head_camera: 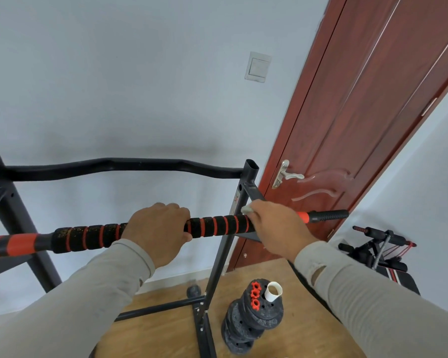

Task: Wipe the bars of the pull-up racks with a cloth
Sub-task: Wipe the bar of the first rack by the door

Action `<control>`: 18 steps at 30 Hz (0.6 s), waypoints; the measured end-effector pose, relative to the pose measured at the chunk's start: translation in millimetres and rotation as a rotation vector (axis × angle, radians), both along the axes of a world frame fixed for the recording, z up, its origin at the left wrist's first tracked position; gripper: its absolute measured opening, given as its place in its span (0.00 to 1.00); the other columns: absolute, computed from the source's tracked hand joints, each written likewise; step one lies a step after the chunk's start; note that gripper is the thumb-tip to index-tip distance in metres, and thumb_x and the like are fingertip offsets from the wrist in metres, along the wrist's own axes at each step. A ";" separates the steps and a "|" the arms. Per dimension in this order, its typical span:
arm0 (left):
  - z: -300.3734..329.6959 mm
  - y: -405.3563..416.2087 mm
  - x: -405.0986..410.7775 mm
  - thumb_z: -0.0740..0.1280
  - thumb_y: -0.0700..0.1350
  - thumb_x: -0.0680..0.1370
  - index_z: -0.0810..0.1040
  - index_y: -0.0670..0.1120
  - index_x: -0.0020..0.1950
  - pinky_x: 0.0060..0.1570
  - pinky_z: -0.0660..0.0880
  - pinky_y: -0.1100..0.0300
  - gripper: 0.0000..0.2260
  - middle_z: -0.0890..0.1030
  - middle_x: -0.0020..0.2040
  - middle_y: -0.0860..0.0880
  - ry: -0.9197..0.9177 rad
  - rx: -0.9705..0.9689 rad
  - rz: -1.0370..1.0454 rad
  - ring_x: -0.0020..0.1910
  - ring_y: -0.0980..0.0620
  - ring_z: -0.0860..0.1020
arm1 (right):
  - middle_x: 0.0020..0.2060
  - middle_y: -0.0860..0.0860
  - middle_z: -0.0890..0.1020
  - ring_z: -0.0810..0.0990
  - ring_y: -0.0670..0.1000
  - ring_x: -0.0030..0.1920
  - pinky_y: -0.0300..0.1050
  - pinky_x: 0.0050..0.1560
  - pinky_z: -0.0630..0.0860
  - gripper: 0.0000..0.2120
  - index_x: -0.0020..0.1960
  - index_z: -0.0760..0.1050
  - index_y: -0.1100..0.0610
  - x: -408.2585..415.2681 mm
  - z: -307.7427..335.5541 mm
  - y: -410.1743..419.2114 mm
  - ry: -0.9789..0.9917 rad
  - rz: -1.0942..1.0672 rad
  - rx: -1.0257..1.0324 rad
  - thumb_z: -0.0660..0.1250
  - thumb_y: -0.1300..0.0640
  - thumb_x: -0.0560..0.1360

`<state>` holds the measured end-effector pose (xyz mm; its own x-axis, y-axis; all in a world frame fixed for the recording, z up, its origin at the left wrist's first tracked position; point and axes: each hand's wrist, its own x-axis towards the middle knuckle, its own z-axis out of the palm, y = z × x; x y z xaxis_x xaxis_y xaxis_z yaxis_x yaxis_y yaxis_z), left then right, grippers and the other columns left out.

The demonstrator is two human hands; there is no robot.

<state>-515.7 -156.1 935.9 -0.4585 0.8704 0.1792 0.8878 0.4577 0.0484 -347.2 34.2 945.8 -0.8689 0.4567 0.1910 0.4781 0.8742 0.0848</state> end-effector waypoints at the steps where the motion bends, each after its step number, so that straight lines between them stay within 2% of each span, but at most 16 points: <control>1: -0.1 0.1 0.1 0.63 0.59 0.80 0.75 0.56 0.61 0.49 0.79 0.56 0.13 0.77 0.48 0.56 0.004 -0.001 0.000 0.46 0.54 0.77 | 0.40 0.45 0.80 0.81 0.50 0.40 0.48 0.40 0.81 0.05 0.53 0.75 0.48 -4.2 -8.3 -6.5 0.012 0.009 0.011 0.65 0.57 0.79; 5: -0.9 1.2 0.7 0.63 0.59 0.80 0.75 0.55 0.61 0.48 0.80 0.55 0.13 0.77 0.48 0.55 0.016 -0.003 0.002 0.45 0.53 0.77 | 0.38 0.45 0.80 0.78 0.48 0.37 0.42 0.40 0.79 0.03 0.52 0.75 0.49 -16.1 -15.6 -28.2 0.114 -0.007 -0.012 0.64 0.55 0.80; 9: -0.4 0.0 -1.0 0.63 0.59 0.80 0.76 0.56 0.57 0.48 0.79 0.54 0.11 0.78 0.47 0.56 -0.009 0.010 0.001 0.46 0.52 0.77 | 0.36 0.46 0.75 0.77 0.48 0.34 0.45 0.39 0.81 0.09 0.48 0.75 0.49 -42.9 -20.3 -68.8 0.161 0.181 0.016 0.68 0.63 0.76; 11: -1.0 -1.0 -1.6 0.63 0.59 0.80 0.76 0.56 0.55 0.48 0.78 0.55 0.10 0.78 0.47 0.56 -0.010 0.019 0.002 0.47 0.53 0.77 | 0.44 0.49 0.80 0.80 0.50 0.42 0.47 0.50 0.81 0.04 0.53 0.77 0.52 -50.6 -26.5 -79.2 0.218 0.288 -0.003 0.67 0.59 0.79; 13: -1.6 -1.3 -1.8 0.63 0.60 0.80 0.76 0.56 0.55 0.46 0.77 0.56 0.11 0.78 0.48 0.56 -0.013 0.020 0.004 0.47 0.53 0.77 | 0.57 0.52 0.82 0.82 0.53 0.53 0.50 0.61 0.78 0.14 0.63 0.77 0.56 -45.1 -27.7 -69.5 0.191 0.352 -0.002 0.68 0.61 0.78; 14: -1.7 -1.3 -1.8 0.63 0.60 0.80 0.76 0.56 0.56 0.45 0.77 0.56 0.11 0.78 0.48 0.56 -0.014 0.018 0.007 0.47 0.53 0.77 | 0.61 0.52 0.81 0.81 0.54 0.57 0.51 0.62 0.78 0.20 0.68 0.75 0.57 -39.0 -24.0 -60.5 0.126 0.370 0.032 0.69 0.64 0.77; 16: -1.3 -1.5 -1.3 0.63 0.60 0.80 0.75 0.56 0.57 0.45 0.77 0.57 0.11 0.78 0.48 0.56 -0.017 0.014 0.013 0.47 0.53 0.76 | 0.59 0.50 0.81 0.81 0.54 0.55 0.51 0.58 0.80 0.24 0.69 0.73 0.55 -24.8 -13.5 -39.4 0.006 0.369 0.074 0.68 0.66 0.75; 18: 0.0 -1.7 -0.4 0.64 0.60 0.80 0.76 0.56 0.58 0.47 0.78 0.56 0.11 0.78 0.47 0.56 -0.030 0.014 0.018 0.46 0.53 0.77 | 0.51 0.47 0.82 0.82 0.52 0.51 0.49 0.51 0.81 0.19 0.64 0.73 0.50 -11.3 2.8 -16.2 -0.077 0.287 0.065 0.67 0.63 0.76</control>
<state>-516.0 -157.9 935.9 -0.4795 0.8595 0.1772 0.8774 0.4727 0.0816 -358.5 18.1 948.6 -0.9737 0.1799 0.1399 0.2027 0.9641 0.1715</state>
